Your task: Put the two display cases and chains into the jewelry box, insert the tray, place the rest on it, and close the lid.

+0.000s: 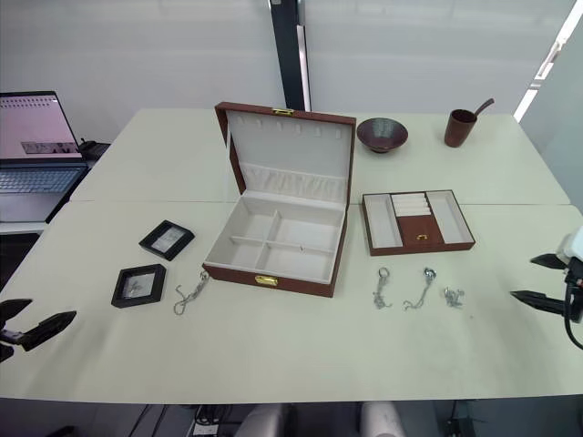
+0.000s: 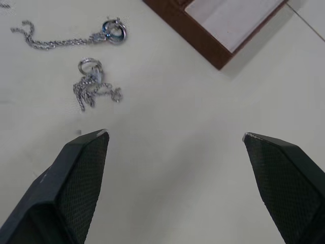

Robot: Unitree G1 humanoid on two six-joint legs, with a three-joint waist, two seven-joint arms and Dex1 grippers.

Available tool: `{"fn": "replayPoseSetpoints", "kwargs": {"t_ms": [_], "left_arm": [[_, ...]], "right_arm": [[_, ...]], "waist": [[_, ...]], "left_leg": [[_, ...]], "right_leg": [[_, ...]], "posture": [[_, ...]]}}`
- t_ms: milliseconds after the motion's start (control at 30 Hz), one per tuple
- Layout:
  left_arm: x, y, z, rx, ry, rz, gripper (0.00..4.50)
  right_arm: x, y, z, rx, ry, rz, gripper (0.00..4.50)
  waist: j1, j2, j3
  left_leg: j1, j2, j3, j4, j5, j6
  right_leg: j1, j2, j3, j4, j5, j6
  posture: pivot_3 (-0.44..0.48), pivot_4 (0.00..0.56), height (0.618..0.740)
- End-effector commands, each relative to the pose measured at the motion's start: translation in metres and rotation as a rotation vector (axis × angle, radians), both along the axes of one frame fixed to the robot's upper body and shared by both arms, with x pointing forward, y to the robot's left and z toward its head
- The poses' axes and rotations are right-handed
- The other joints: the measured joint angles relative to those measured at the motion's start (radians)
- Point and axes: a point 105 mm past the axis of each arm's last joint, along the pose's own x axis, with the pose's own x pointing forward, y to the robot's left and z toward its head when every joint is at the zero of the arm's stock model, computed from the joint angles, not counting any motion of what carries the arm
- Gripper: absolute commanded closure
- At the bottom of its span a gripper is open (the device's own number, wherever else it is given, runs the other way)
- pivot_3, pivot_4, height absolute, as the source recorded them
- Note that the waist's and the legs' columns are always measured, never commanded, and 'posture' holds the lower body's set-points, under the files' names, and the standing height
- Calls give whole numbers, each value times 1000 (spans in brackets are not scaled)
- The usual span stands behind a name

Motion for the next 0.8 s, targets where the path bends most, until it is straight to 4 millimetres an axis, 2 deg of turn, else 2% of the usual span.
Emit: {"fn": "replayPoseSetpoints", "kwargs": {"t_ms": [33, 133, 167, 233, 300, 467, 600, 800], "left_arm": [[19, -23, 16, 14, -38, -122, 536], [42, -48, 26, 8, -63, -224, 1441], [49, -54, 28, 7, -69, -243, 1818], [61, -64, 28, 13, -65, -274, 2358], [75, -76, 24, 18, -47, -318, 2942], [104, -100, 16, -19, -17, -360, 4434], [119, -118, 9, -20, 11, -404, 4500], [135, -142, -1, -45, 10, -444, 4500]], "right_arm": [[10, 30, 16, 19, -88, 89, 0], [15, 67, 17, 45, -94, 201, 589], [18, 78, 18, 58, -103, 220, 1041], [23, 99, 19, 88, -120, 253, 1633], [31, 122, 15, 112, -135, 290, 2196], [53, 164, -4, 171, -161, 326, 3429], [66, 193, -17, 199, -157, 352, 4399], [83, 224, -30, 217, -164, 382, 4457]], "waist": [[0, 0, 0], [1, 0, 0], [1, 0, 0], [0, 0, 0], [-1, 0, 0], [0, 0, 0], [-1, -1, 0], [-1, -1, 0]], "left_leg": [[0, 0, 0, 0, 0, 0], [0, 0, 0, 1, 0, 0], [0, 0, -1, 1, 0, 0], [-1, 0, -1, 1, 0, 0], [-1, 0, -1, 1, 0, 0], [-2, 1, -1, 1, 0, 0], [-4, 1, -1, 2, 0, -1], [-3, 1, -2, 3, 0, -1]], "right_leg": [[0, 0, 0, 0, 0, 0], [0, 0, 0, 1, 0, 0], [0, 0, 0, 1, 0, 0], [0, 1, 0, 1, 0, 0], [-1, 1, 0, 1, 0, 0], [-3, 3, 0, 2, 0, 0], [-4, 3, 0, 3, 0, 0], [-4, 4, 0, 3, 0, 0]], "posture": [[0, 150, 733], [0, 150, 733], [0, 150, 733], [0, 150, 733], [0, 150, 733], [0, 150, 733], [0, 150, 733], [0, 150, 733]]}}
